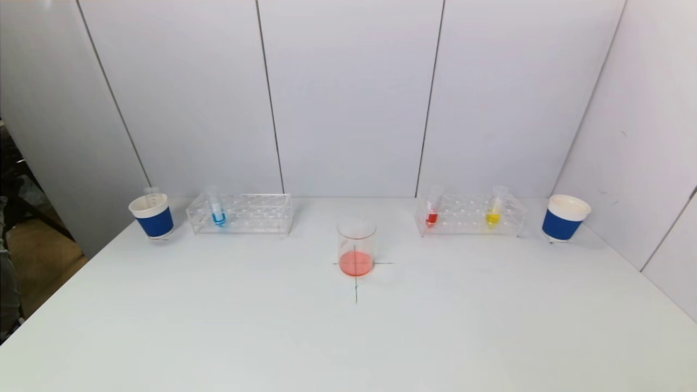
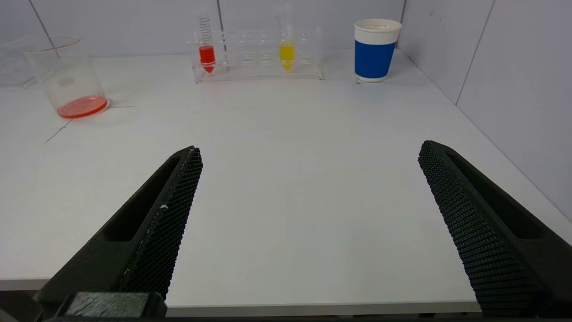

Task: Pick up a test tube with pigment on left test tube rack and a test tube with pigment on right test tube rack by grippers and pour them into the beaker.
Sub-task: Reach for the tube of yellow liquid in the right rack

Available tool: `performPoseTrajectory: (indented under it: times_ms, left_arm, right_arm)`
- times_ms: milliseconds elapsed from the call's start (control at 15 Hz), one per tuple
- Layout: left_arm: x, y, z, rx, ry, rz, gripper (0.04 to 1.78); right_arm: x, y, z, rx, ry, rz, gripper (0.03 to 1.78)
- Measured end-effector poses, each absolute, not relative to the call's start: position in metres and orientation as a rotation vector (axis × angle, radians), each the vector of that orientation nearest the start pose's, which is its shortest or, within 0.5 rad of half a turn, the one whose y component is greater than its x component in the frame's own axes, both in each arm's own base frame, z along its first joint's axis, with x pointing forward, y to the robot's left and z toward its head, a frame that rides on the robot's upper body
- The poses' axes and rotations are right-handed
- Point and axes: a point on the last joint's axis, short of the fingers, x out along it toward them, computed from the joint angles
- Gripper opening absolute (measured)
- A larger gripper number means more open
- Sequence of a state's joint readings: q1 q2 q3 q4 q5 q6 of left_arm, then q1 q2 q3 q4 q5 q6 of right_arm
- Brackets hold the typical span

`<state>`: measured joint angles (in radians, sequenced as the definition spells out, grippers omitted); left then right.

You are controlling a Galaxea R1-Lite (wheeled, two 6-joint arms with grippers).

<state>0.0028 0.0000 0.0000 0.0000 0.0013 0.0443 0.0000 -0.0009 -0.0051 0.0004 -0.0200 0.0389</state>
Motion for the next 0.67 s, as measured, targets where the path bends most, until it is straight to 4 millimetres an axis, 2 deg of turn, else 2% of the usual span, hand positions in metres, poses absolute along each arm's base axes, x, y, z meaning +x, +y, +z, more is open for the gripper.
performPoseTrajectory:
  times_ms: [667]
  left_arm:
    - [-0.0228, 0.0000, 0.0755, 0.043, 0.000, 0.004, 1.76]
  right_arm:
    - [-0.0229, -0.0003, 0.0762, 0.020, -0.008, -0.013, 1.76]
